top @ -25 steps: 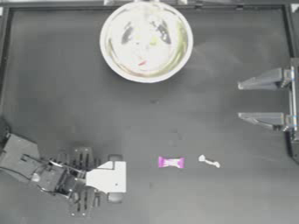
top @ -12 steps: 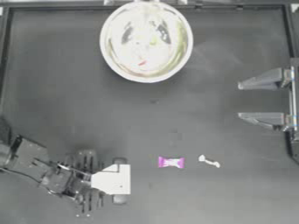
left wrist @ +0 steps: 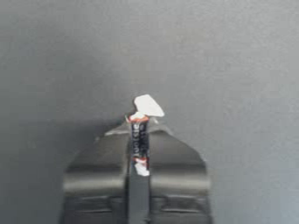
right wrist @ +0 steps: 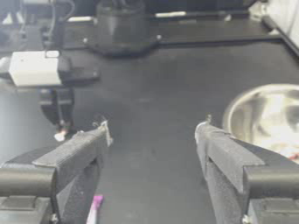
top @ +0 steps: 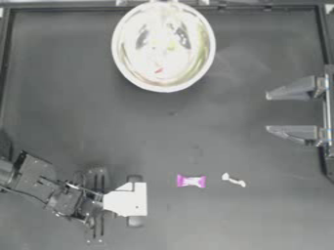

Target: Put candies in bowl

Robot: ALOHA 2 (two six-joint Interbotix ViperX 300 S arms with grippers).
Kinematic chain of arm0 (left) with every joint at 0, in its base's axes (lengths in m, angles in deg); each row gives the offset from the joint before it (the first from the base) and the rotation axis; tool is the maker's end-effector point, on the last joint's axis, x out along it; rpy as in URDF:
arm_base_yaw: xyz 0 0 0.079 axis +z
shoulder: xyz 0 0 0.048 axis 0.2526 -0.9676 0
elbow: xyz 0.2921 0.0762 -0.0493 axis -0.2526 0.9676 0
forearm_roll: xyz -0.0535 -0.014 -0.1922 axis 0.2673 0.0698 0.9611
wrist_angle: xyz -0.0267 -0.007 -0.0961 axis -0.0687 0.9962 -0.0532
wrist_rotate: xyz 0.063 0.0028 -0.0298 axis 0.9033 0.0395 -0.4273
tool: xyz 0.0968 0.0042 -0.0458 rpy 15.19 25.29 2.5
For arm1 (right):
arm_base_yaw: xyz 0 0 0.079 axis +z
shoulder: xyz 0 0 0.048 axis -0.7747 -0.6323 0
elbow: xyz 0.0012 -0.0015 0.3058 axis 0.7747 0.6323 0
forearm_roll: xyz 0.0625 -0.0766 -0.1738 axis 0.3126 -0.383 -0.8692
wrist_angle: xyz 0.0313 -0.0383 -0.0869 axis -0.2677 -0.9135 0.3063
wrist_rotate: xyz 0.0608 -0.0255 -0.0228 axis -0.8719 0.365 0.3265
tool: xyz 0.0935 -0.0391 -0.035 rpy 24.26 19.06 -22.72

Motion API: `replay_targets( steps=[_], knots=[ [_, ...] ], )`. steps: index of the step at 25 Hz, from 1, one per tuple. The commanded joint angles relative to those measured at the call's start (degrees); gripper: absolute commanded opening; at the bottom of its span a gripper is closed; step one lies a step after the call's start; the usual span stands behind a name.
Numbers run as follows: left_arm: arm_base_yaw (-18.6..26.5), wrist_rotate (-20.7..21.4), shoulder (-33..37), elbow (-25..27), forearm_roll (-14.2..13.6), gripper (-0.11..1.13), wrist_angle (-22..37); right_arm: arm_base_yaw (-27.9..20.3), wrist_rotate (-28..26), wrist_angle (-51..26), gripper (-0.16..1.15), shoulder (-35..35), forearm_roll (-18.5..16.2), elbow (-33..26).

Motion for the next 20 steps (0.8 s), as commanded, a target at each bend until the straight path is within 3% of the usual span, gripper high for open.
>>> replay_targets(
  steps=[1, 6, 9, 16, 20],
  knots=[
    [0.0, 0.3, 2.5, -1.1, -0.2, 0.16, -0.1, 0.1, 0.0, 0.4, 0.92, -0.5, 0.4, -0.6],
    [0.6, 2.0, 8.3, -1.1, -1.8, 0.17, -0.2, 0.1, 0.1, 0.4, 0.92, -0.5, 1.1, -0.5],
    [3.3, 3.3, 14.3, -0.3, -4.1, 0.17, -0.5, 0.1, 0.1, 0.4, 0.92, -0.4, 1.1, -0.5],
    [18.7, 8.9, 28.4, 3.6, -10.9, 0.17, -7.4, 0.1, 0.1, 1.2, 0.92, -0.4, 1.1, -0.2],
    [28.7, 14.5, 32.0, 3.5, -11.3, 0.17, -12.3, 0.2, 0.1, 2.1, 0.92, -0.5, 1.1, -0.1]
  ],
)
